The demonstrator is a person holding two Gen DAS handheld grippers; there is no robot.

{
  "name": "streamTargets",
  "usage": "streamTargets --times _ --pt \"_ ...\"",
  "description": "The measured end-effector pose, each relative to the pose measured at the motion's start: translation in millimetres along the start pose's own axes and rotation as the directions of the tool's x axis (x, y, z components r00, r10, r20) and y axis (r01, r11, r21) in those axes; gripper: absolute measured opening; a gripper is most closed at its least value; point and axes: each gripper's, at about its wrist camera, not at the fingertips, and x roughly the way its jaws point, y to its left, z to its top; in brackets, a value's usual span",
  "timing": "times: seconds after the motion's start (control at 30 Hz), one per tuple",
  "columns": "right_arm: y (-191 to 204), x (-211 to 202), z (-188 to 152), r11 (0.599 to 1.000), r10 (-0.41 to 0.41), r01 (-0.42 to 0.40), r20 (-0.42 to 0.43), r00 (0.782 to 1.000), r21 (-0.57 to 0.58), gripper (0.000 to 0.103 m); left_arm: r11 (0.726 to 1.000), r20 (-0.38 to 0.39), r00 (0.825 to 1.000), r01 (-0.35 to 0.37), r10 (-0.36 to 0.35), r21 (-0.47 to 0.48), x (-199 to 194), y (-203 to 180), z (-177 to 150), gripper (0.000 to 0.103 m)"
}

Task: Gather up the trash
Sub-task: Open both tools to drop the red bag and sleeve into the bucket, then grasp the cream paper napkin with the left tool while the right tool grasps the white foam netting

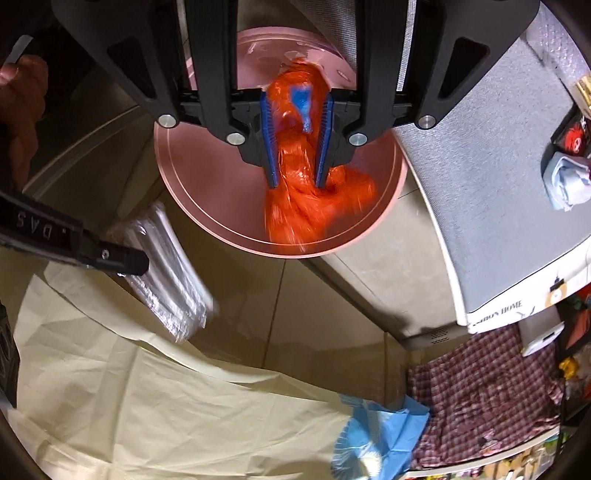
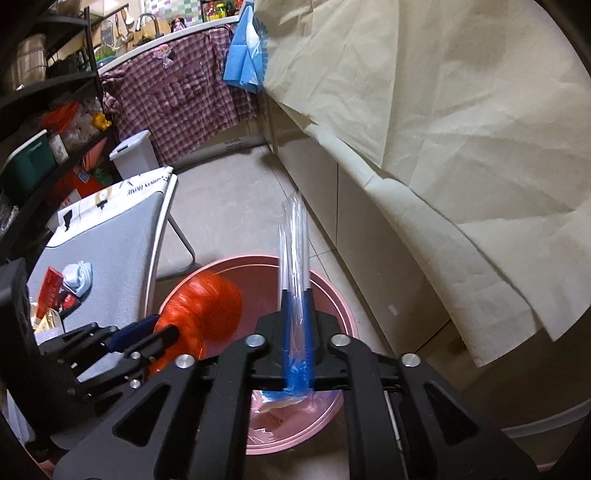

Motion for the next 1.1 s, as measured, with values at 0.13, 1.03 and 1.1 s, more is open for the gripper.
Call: streamTargets --times 0.13,1.03,1.1 --pt "-2.6 -1.4 -0.7 1.0 -0.007 0.007 0.007 1.0 0.012 0.036 1.0 0.013 1.0 -0.007 0.007 -0.015 -6.0 2.1 -0.7 0.034" --pt "32.8 -82.0 -8.5 0.984 0.154 -0.133 0.192 0.969 -0.119 0.026 0.972 0.137 0.973 -0.164 0.188 -0.167 -190.0 82.0 -15.5 0.034" --pt "39.5 -90.6 -7.8 0.978 0.19 -0.167 0.202 0.961 -0.122 0.022 0.963 0.139 0.966 -0.189 0.217 -0.192 -209.0 102.9 -17.6 0.034"
